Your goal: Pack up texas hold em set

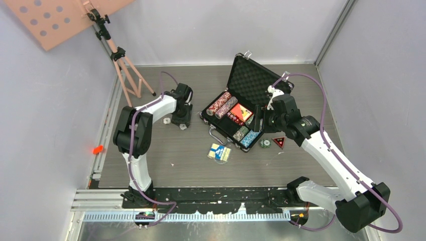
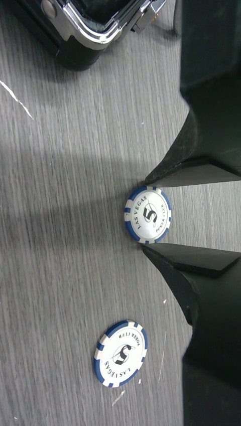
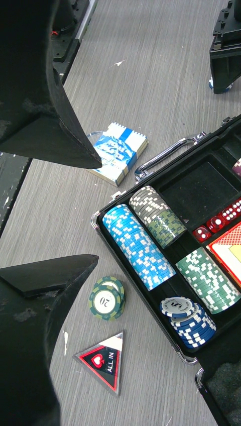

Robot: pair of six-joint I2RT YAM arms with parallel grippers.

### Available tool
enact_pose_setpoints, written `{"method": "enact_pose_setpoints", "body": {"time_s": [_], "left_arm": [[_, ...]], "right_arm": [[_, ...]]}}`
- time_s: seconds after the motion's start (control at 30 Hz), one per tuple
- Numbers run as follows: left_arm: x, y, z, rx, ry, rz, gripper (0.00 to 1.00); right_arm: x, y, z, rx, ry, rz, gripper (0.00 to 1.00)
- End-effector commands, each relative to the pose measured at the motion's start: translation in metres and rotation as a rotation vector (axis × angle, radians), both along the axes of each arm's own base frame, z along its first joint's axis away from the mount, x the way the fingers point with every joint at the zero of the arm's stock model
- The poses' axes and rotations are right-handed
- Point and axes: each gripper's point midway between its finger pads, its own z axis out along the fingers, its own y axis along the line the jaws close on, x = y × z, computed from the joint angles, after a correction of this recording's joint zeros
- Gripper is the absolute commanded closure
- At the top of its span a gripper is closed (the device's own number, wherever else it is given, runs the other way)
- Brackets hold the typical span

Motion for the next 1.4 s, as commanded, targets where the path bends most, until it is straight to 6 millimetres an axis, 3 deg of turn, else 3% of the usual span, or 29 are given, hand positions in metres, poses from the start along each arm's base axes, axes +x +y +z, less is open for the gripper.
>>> {"method": "enact_pose_setpoints", "body": {"time_s": [0.0, 0.33, 0.57, 1.03, 1.1, 1.23, 1.37], "left_arm": [[0.006, 0.021, 0.015, 0.065, -0.049, 0.041, 0.69], [0.026, 0.056, 0.049, 0.054, -0.132, 0.132, 0.7], [0.033, 0.09, 0.049, 0.039, -0.114, 0.221, 0.69], [0.042, 0.082, 0.023, -0.085, -0.065, 0.217, 0.64], [0.042, 0.082, 0.02, -0.086, -0.06, 0.218, 0.58], [0.038, 0.083, 0.014, -0.077, -0.027, 0.219, 0.35], [0.037, 0.086, 0.009, -0.055, -0.014, 0.225, 0.27]], "right_arm": [[0.004, 0.004, 0.019, 0.031, -0.038, -0.001, 0.31], [0.004, 0.005, 0.022, 0.038, -0.039, 0.002, 0.31], [0.006, 0.009, 0.022, 0.05, -0.032, 0.009, 0.31], [0.006, 0.01, 0.025, 0.053, -0.033, 0.014, 0.31], [0.007, 0.01, 0.026, 0.051, -0.035, 0.014, 0.31], [0.007, 0.01, 0.027, 0.054, -0.034, 0.014, 0.31], [0.007, 0.011, 0.028, 0.057, -0.036, 0.013, 0.31]]}}
